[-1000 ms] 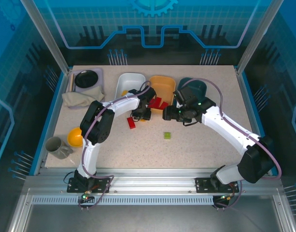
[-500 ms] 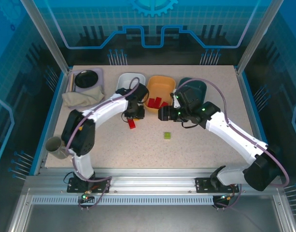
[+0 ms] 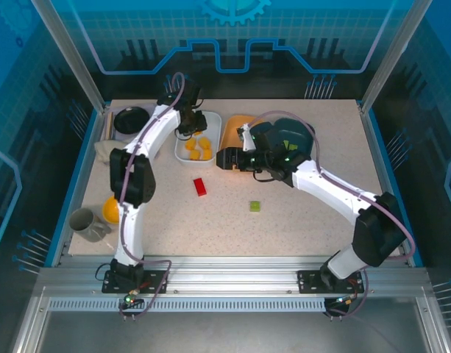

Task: Sort the legos into containers by color

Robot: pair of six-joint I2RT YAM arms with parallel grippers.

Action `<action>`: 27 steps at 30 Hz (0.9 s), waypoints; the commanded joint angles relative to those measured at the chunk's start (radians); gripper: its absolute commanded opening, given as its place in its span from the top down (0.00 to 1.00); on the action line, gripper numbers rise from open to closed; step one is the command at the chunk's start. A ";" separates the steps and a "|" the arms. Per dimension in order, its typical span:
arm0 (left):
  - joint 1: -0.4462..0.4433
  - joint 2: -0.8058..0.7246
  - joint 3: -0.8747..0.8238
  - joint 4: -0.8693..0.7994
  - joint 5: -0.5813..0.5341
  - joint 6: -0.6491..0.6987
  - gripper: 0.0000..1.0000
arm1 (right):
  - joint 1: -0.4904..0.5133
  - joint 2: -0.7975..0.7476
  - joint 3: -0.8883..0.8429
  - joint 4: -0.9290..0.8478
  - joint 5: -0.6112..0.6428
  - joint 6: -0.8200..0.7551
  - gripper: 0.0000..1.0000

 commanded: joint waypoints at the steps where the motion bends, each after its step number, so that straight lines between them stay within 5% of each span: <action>1: 0.019 0.125 0.153 -0.054 0.017 -0.003 0.74 | -0.029 0.038 0.059 0.078 -0.023 0.064 0.24; 6: 0.042 0.249 0.255 -0.004 0.061 -0.050 0.72 | -0.046 0.078 0.108 0.027 -0.018 0.074 0.25; 10: 0.054 0.301 0.288 0.024 0.124 -0.077 0.60 | -0.044 0.092 0.136 -0.052 -0.019 0.032 0.25; 17: 0.046 0.227 0.297 0.000 0.163 -0.094 0.41 | 0.002 0.094 0.140 -0.189 0.071 -0.081 0.25; 22: 0.043 0.006 0.157 -0.023 0.146 -0.157 0.33 | 0.119 0.164 0.206 -0.328 0.195 -0.183 0.26; 27: 0.044 -0.376 -0.306 0.041 0.127 -0.281 0.25 | 0.240 0.317 0.330 -0.432 0.310 -0.222 0.27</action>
